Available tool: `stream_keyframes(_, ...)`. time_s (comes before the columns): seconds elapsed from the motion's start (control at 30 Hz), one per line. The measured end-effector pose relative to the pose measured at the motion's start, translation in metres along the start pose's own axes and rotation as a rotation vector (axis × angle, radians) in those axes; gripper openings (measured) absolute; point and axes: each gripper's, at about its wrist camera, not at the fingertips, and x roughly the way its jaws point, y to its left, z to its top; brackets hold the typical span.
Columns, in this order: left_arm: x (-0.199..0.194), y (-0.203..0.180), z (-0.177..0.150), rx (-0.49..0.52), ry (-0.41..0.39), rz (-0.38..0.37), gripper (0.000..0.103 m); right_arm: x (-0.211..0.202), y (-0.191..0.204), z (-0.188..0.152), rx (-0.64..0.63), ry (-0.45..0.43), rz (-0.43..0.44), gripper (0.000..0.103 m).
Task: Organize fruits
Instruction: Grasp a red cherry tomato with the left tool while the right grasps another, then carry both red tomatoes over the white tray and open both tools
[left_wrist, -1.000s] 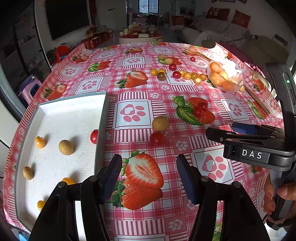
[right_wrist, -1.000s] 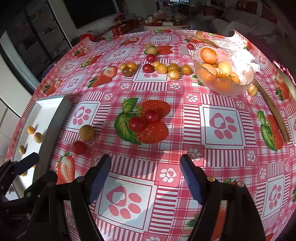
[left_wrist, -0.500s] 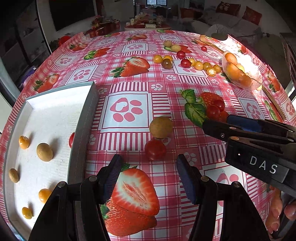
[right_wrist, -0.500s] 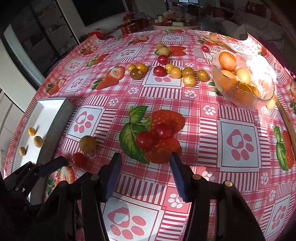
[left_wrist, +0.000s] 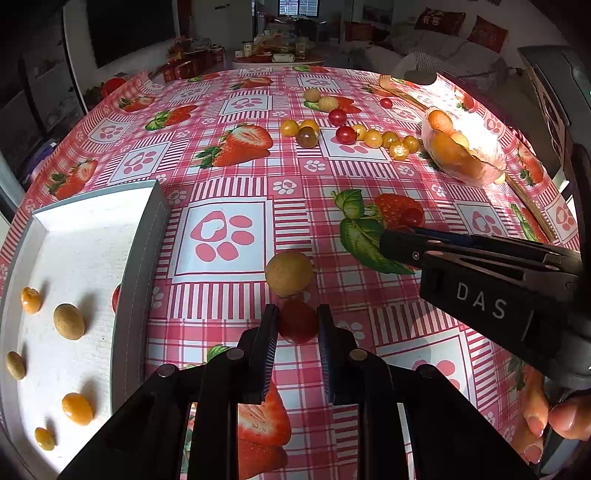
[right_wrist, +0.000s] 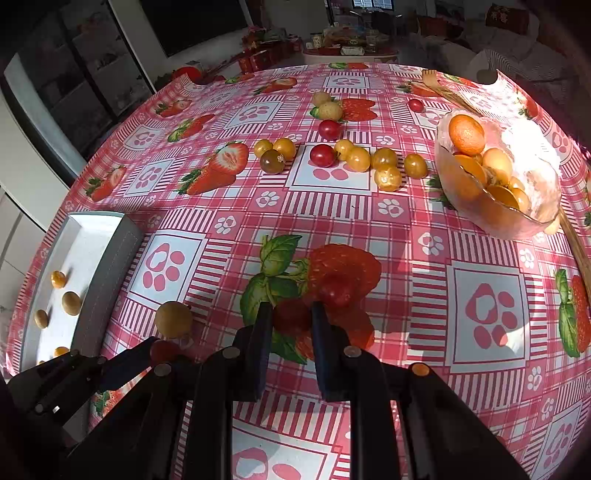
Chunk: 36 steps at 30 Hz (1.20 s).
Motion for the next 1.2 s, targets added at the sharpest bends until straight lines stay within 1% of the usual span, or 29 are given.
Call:
stream_keyframes(0.13,-0.013,0.001,-0.006,-0.004,-0.027,-0.033,0.022,-0.014,-0.014,-0.012,0.041,0.003,0.041,0.022)
stream_keyframes(0.33,-0.040,0.004,-0.020,-0.017,-0.056,-0.069,0.022,-0.034,-0.028,-0.036,0.081,0.011,0.068,0.022)
stream_keyframes(0.53,-0.062,0.008,-0.042,-0.022,-0.063,-0.079,0.023,-0.049,-0.031,-0.059,0.104,0.019,0.090,0.023)
stream_keyframes(0.67,-0.075,0.012,-0.056,-0.021,-0.074,-0.065,0.023,-0.057,-0.029,-0.070,0.111,0.024,0.094,0.023)
stream_keyframes(0.8,-0.089,0.021,-0.066,-0.036,-0.096,-0.058,0.023,-0.064,-0.022,-0.075,0.105,0.026,0.100,0.023)
stream_keyframes(0.93,-0.104,0.038,-0.074,-0.064,-0.127,-0.045,0.023,-0.070,-0.006,-0.076,0.081,0.023,0.108,0.023)
stream_keyframes(1.07,-0.117,0.062,-0.083,-0.092,-0.154,-0.001,0.023,-0.073,0.015,-0.073,0.045,0.021,0.120,0.023)
stream_keyframes(1.2,-0.128,0.094,-0.093,-0.145,-0.172,0.042,0.023,-0.074,0.041,-0.068,-0.003,0.023,0.133,0.023)
